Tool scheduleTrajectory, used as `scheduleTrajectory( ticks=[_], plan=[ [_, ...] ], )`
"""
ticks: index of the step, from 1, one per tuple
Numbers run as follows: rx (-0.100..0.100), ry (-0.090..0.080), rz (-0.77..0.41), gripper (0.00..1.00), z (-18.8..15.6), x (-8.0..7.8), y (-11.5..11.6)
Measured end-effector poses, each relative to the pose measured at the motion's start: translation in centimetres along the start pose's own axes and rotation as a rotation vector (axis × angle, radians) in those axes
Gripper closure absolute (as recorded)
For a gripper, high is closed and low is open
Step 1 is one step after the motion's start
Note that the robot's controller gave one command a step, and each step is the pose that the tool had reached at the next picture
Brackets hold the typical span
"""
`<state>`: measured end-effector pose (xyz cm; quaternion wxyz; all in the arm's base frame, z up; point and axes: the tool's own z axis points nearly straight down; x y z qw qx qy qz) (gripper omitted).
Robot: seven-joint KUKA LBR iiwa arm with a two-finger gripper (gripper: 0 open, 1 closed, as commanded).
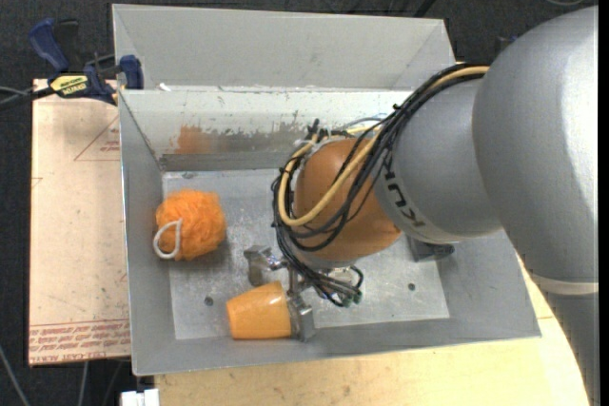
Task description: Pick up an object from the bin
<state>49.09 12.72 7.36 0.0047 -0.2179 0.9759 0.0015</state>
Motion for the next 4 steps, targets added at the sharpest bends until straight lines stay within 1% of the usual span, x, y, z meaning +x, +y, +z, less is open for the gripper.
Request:
scheduleTrajectory(
  ticks=[1,2,3,4],
  plan=[
    [-0.001,-0.005,-0.097,1.00,0.3,-2.9,0.9],
    [-0.001,-0.005,-0.096,1.00,0.3,-2.9,0.9],
    [-0.004,0.003,-0.117,1.00,-4.2,-2.8,1.2],
    [-0.001,-0.010,-0.092,1.00,-19.6,-2.1,0.9]
  ],
)
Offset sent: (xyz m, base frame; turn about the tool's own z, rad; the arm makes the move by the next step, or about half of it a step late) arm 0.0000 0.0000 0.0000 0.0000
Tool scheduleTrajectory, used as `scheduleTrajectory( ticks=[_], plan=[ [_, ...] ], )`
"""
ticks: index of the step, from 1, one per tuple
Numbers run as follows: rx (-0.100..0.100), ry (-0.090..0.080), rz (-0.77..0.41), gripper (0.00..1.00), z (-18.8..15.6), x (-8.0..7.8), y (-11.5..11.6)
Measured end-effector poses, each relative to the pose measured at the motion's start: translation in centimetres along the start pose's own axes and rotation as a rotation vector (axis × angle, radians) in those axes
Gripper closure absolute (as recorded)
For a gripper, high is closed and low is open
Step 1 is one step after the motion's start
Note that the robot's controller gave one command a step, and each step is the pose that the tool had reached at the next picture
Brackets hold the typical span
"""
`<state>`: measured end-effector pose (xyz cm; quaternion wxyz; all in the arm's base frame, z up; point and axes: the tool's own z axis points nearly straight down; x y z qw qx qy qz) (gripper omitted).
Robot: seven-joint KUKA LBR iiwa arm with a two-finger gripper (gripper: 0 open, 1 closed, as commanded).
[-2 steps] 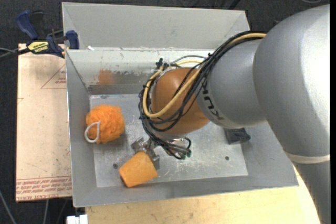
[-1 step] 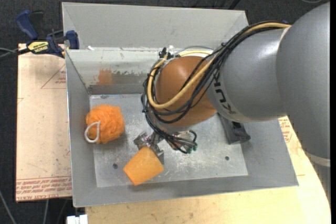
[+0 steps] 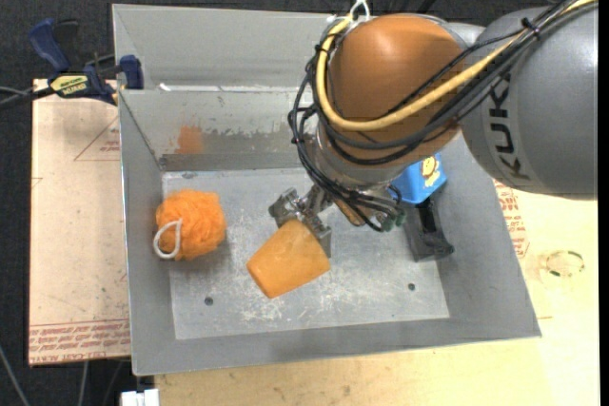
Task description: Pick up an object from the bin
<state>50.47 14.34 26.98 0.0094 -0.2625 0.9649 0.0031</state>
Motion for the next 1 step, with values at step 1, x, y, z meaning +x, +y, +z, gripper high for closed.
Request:
scheduleTrajectory(
  ticks=[1],
  plan=[
    [0.000,0.001,0.000,1.00,0.03,0.02,0.00]
  ],
)
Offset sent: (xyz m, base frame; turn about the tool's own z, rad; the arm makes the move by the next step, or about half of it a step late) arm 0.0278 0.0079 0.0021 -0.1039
